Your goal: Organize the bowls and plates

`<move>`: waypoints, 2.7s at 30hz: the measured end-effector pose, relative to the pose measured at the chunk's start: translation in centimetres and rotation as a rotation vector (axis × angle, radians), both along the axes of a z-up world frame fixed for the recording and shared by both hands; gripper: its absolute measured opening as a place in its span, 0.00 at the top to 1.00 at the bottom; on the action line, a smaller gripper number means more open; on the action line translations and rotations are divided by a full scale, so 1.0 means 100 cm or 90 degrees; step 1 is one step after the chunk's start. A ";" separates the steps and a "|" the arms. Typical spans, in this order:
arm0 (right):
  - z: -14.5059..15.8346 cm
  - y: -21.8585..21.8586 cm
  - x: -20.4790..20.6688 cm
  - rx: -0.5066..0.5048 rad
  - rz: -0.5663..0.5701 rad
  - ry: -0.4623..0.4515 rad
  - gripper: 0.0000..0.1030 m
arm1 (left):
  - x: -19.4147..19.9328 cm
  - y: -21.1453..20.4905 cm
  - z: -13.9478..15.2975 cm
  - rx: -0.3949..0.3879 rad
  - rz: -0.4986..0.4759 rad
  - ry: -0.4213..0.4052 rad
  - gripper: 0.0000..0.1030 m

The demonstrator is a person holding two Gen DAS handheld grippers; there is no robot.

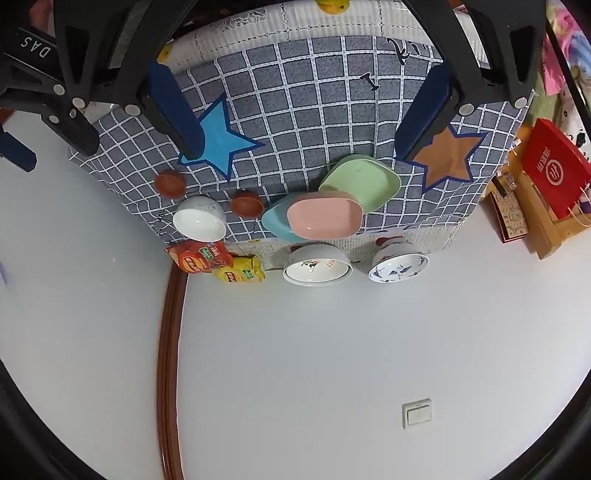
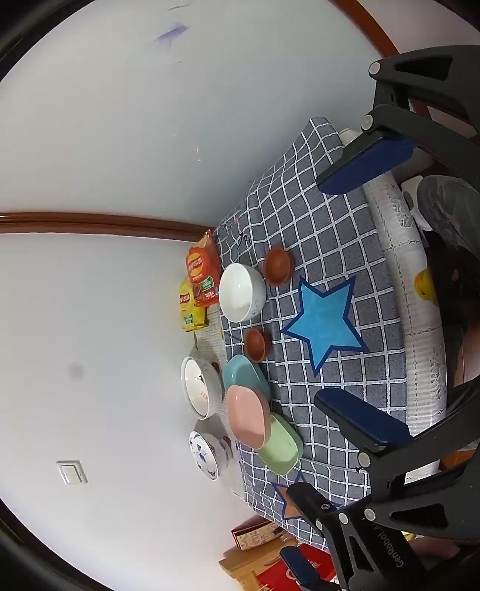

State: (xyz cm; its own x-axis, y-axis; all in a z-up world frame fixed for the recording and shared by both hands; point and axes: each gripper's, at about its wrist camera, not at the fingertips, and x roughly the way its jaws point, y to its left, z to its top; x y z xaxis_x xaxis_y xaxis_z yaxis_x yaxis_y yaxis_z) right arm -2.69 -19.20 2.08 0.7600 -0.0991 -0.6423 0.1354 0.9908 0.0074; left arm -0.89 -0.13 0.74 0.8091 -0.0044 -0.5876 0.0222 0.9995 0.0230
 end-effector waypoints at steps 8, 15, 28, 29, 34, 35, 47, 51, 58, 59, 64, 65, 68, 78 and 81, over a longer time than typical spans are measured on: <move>0.002 0.005 -0.006 -0.006 -0.002 -0.008 0.00 | -0.001 0.002 0.000 0.002 0.003 -0.003 0.00; 0.001 0.004 -0.007 -0.006 0.002 -0.008 0.00 | -0.001 0.004 -0.002 -0.001 0.010 0.000 0.00; 0.001 0.003 -0.009 -0.008 0.006 -0.010 0.00 | -0.002 0.007 -0.002 0.001 0.014 -0.002 0.00; 0.001 0.003 -0.009 -0.007 0.005 -0.010 0.00 | -0.003 0.007 -0.002 0.001 0.014 -0.003 0.00; 0.001 0.001 -0.009 -0.007 0.007 -0.010 0.00 | -0.004 0.006 -0.002 0.004 0.016 -0.003 0.00; 0.001 0.002 -0.009 -0.007 0.007 -0.010 0.00 | -0.004 0.006 -0.002 0.004 0.016 -0.003 0.00; 0.000 0.001 -0.009 -0.005 0.010 -0.009 0.00 | -0.005 0.006 -0.002 0.004 0.017 -0.003 0.00; 0.000 0.001 -0.009 -0.005 0.010 -0.009 0.00 | -0.005 0.007 -0.002 0.004 0.016 -0.003 0.00; 0.000 0.002 -0.010 -0.005 0.010 -0.009 0.00 | -0.006 0.008 -0.002 0.006 0.019 -0.002 0.00; 0.000 0.002 -0.010 -0.004 0.010 -0.009 0.00 | -0.006 0.009 -0.002 0.006 0.019 -0.001 0.00; -0.002 0.000 -0.010 0.001 0.010 -0.006 0.00 | -0.005 0.008 -0.001 0.007 0.019 0.000 0.00; -0.002 -0.001 -0.009 0.002 0.009 -0.006 0.00 | -0.005 0.008 -0.001 0.007 0.019 0.000 0.00; -0.002 -0.001 -0.009 0.003 0.010 -0.005 0.00 | -0.005 0.008 -0.001 0.007 0.019 0.000 0.00; -0.002 0.000 -0.010 0.004 0.009 -0.006 0.00 | -0.004 0.007 -0.001 0.006 0.020 0.001 0.00; -0.001 0.000 -0.010 0.005 0.010 -0.007 0.00 | -0.004 0.007 -0.001 0.007 0.020 0.001 0.00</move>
State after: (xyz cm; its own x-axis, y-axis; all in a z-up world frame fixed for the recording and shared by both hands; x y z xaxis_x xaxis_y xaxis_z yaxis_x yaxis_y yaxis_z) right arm -3.68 -19.23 1.96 0.7683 -0.0826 -0.6348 0.1204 0.9926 0.0165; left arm -1.29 0.58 0.61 0.8077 0.0280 -0.5890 -0.0099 0.9994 0.0340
